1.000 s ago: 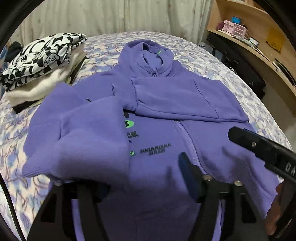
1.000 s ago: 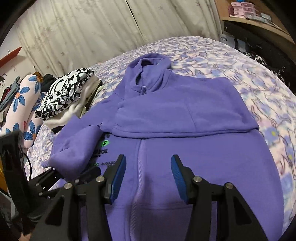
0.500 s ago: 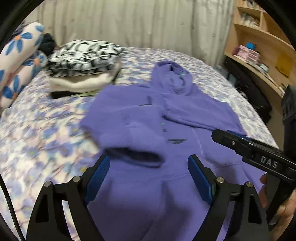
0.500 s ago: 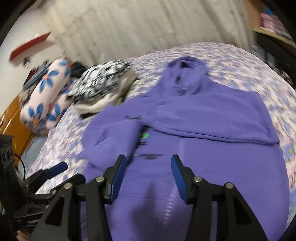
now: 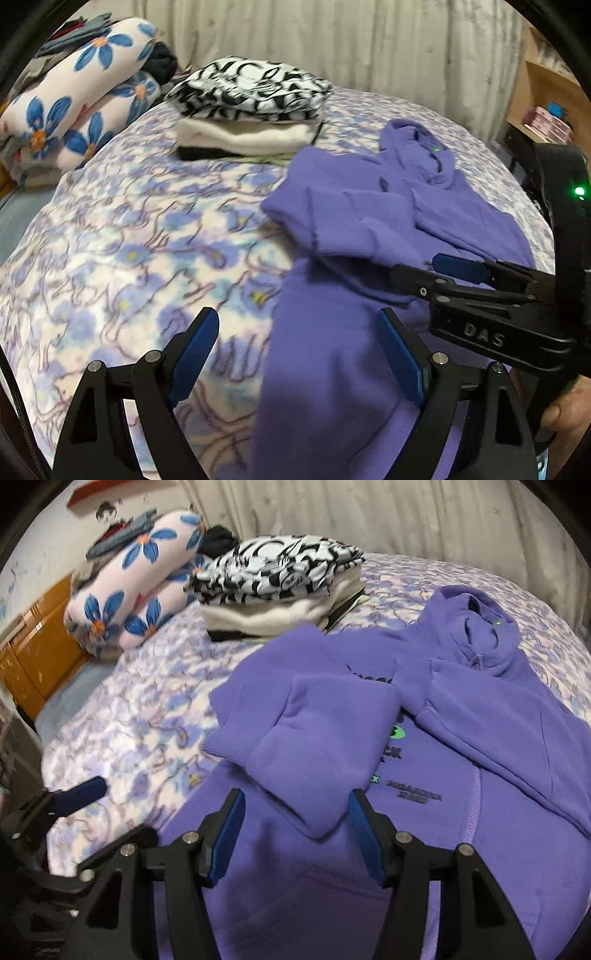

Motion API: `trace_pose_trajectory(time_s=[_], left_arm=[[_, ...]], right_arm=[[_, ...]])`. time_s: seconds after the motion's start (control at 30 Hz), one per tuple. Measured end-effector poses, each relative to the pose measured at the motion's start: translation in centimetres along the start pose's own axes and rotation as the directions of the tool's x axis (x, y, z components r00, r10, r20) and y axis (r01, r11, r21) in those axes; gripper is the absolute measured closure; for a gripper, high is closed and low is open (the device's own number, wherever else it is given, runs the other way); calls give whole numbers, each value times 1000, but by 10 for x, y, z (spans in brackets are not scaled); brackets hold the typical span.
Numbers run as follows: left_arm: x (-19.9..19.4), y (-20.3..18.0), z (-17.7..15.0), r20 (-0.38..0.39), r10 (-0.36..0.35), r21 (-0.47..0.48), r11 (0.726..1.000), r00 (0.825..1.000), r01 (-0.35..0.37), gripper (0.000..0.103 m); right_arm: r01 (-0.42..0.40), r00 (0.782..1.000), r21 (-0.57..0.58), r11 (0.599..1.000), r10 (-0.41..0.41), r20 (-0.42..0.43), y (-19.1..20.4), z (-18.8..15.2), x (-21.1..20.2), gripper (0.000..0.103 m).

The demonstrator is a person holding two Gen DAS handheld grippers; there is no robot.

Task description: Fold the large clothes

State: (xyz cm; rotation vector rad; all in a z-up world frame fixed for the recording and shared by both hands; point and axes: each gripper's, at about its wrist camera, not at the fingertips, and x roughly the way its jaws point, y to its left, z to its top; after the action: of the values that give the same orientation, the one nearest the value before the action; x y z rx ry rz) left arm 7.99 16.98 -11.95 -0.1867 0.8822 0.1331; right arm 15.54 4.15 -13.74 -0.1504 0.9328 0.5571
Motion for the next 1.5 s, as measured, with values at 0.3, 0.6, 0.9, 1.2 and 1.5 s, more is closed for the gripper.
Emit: trace_pose_trajectory(time_s=[0.3,0.6,0.9,1.2,1.5], left_arm=[[6,6,-4,-13,-3,-16,1000,1000,3,18],[-1,-15,3,44,-52,10,999,998,52,18],[27,-38,15,-17,-81,82,993,997,82,18],[106,-41,79,-157,-122,70,988,980,134,18],[190,-35,136,-253,-70,2,997,965,72,18]], right_arm=[[95,995,-25,995,-95,9,-9,23,14,87],[29,930,204,979,-102,354,-116,46,-109,86],[129,988,477,869,-152,9,-235,-39,-63,44],[46,993,556,830,-100,66,-281,-27,-63,44],[76,994,588,805,-107,18,-325,-7,-26,44]])
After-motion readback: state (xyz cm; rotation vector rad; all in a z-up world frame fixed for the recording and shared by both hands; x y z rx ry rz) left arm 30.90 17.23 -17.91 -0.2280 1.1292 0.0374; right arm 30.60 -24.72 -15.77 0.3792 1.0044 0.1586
